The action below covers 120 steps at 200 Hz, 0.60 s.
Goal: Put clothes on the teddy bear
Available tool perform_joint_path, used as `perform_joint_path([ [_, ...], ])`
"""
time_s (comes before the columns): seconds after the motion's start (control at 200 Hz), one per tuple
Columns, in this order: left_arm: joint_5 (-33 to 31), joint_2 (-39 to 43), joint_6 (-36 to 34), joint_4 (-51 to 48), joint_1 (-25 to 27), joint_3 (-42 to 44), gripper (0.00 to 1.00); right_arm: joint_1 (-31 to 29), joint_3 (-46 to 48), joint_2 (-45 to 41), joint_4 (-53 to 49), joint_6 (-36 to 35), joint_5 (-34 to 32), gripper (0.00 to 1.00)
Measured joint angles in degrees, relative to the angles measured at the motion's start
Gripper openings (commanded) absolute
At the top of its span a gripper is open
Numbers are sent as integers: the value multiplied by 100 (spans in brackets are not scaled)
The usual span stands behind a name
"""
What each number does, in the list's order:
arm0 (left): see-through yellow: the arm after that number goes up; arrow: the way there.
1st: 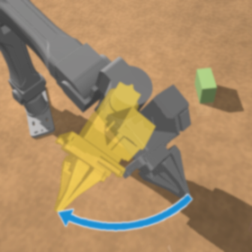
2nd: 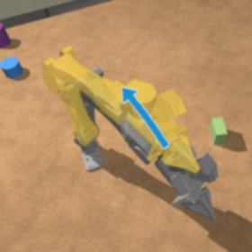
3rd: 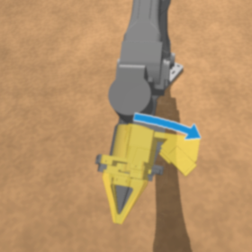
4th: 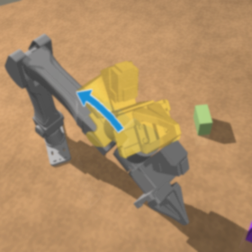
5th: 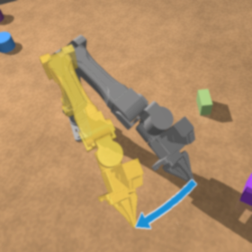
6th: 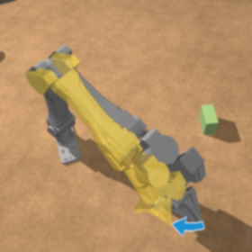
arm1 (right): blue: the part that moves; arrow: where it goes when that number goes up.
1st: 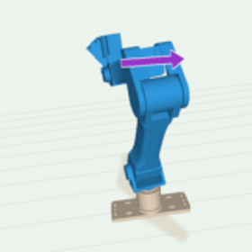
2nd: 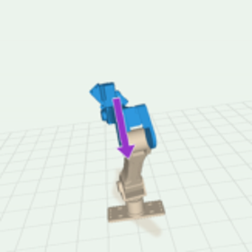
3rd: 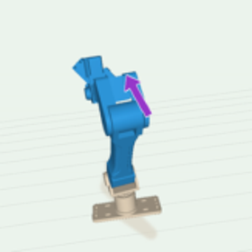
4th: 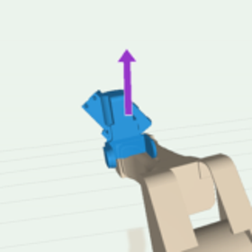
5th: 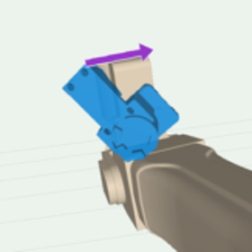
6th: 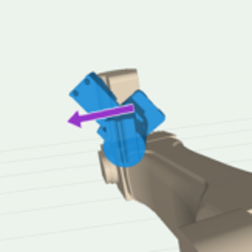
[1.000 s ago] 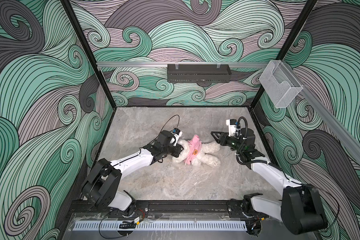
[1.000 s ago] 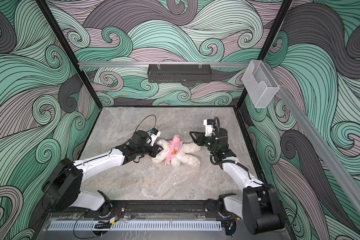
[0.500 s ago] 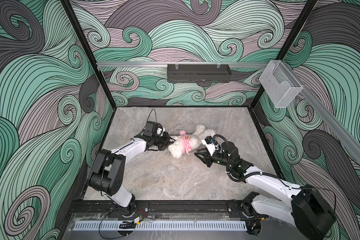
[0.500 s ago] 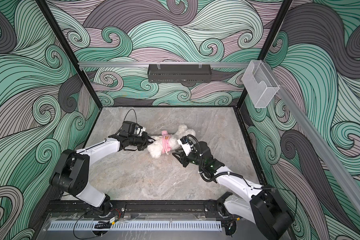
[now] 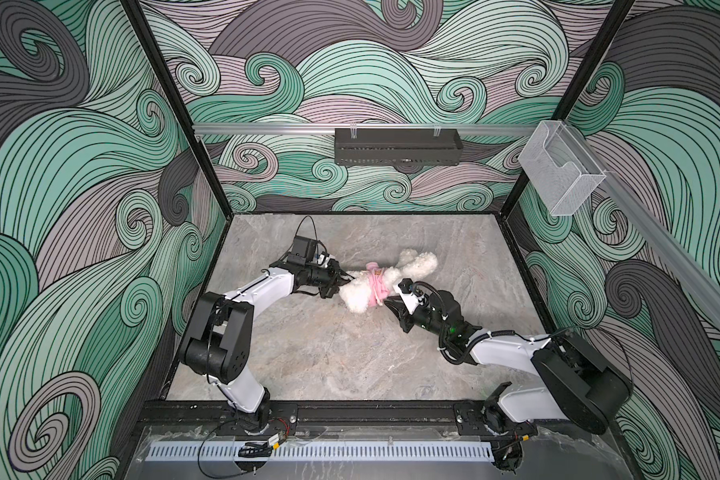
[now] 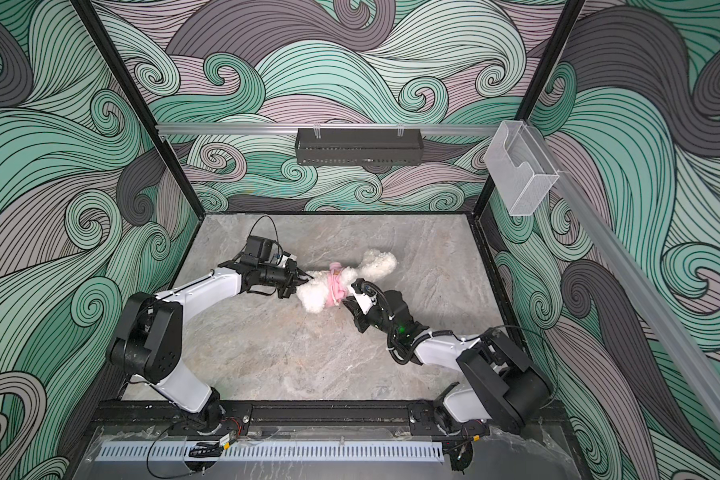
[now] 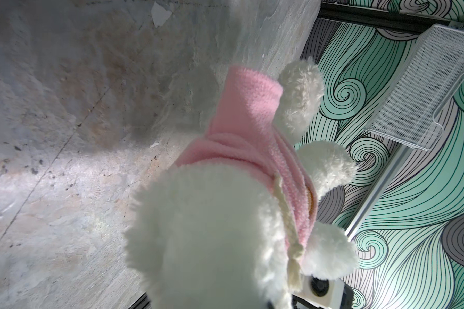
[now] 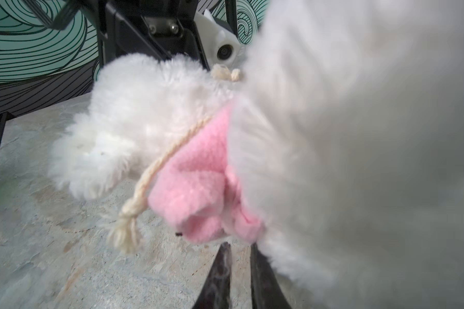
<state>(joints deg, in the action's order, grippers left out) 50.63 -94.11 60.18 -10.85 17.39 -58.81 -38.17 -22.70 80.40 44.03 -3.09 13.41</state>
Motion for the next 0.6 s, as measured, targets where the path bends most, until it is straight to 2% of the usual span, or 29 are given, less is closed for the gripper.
perform_joint_path([
  [0.265,13,-33,116,7,13,0,0,-151,-7,308,509,-68,-446,16],
  [0.53,-44,-109,214,57,105,0,0,-286,-118,546,761,-63,-787,21],
  [0.6,-90,-140,234,68,149,0,0,-310,-173,625,813,-57,-986,17],
])
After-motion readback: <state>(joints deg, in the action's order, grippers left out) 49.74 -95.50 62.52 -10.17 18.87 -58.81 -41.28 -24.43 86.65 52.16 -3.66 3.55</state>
